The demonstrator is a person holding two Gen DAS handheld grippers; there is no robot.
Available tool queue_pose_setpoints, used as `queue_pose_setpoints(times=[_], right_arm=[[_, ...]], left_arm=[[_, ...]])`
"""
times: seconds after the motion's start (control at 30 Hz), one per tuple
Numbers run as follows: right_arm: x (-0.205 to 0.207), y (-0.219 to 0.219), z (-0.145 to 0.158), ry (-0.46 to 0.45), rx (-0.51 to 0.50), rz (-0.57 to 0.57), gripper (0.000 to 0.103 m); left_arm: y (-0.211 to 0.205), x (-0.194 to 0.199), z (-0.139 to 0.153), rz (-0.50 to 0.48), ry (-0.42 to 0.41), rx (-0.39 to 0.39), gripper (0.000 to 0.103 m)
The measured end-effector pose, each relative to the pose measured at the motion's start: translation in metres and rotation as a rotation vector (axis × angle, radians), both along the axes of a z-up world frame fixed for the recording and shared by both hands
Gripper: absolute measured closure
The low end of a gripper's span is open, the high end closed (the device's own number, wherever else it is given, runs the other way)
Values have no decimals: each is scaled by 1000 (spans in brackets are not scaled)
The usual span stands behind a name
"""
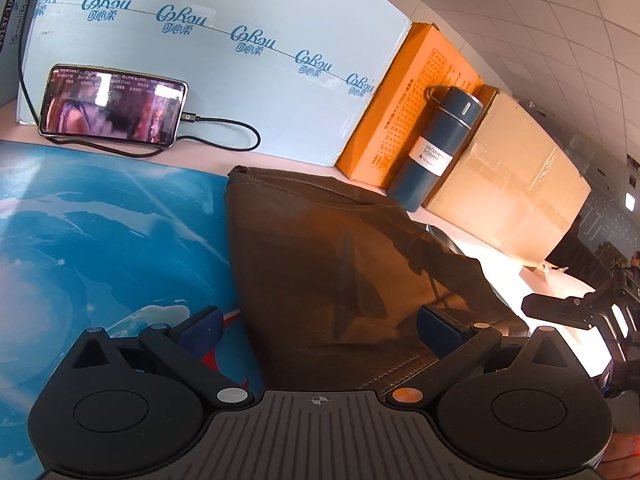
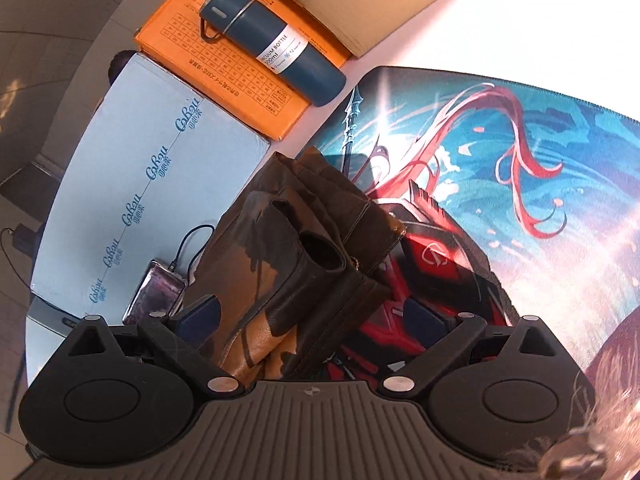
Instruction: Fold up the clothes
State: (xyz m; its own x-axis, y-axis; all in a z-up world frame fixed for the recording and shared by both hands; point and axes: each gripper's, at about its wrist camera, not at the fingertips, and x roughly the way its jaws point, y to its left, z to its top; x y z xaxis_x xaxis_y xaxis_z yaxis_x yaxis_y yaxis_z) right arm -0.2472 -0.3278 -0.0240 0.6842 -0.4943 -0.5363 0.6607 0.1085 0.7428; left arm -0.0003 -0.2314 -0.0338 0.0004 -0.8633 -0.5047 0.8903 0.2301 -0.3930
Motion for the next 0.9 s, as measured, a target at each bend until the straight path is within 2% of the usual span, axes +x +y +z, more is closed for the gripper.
queue_pose_setpoints(times=[0.17,0.37,0.4,0.47,0.5,0.53,0.57,0.63,0.7,0.8,0.83,0.87,0.9], right_arm=[[19,-11,-9,-69,18,-14,0],[51,-24,-11,-35,-63,-60,0],[54,-24,-11,-27,-72,-72,3],[61,-22,-13,17,-83,-84,22],[64,-22,-15,44,-87,-88,53],[67,-21,-16,72,-90,-91,76],[69,-20,-18,84,-100,-88,81],[68,-19,-19,76,-131,-61,89],[62,-21,-15,40,-146,-9,92],[51,-24,-11,-10,-132,71,93],[47,-23,-9,-15,-131,85,93],[43,-22,-8,-15,-134,90,93],[38,-22,-6,-15,-139,90,93]], left_arm=[[-4,-9,0,-21,-74,32,0],[-9,-19,0,-57,-167,86,0],[-10,-21,0,-62,-182,95,0],[-10,-22,0,-66,-184,95,0],[-10,-22,0,-66,-184,95,0],[-10,-22,1,-66,-179,92,0],[-10,-22,1,-67,-174,89,0],[-7,-15,1,-71,-126,61,0],[-5,1,1,-67,-32,20,0],[-9,37,-4,15,180,-42,0],[-9,53,-6,83,262,-63,0],[-9,64,-6,123,313,-74,0],[-11,70,-5,139,321,-62,0]])
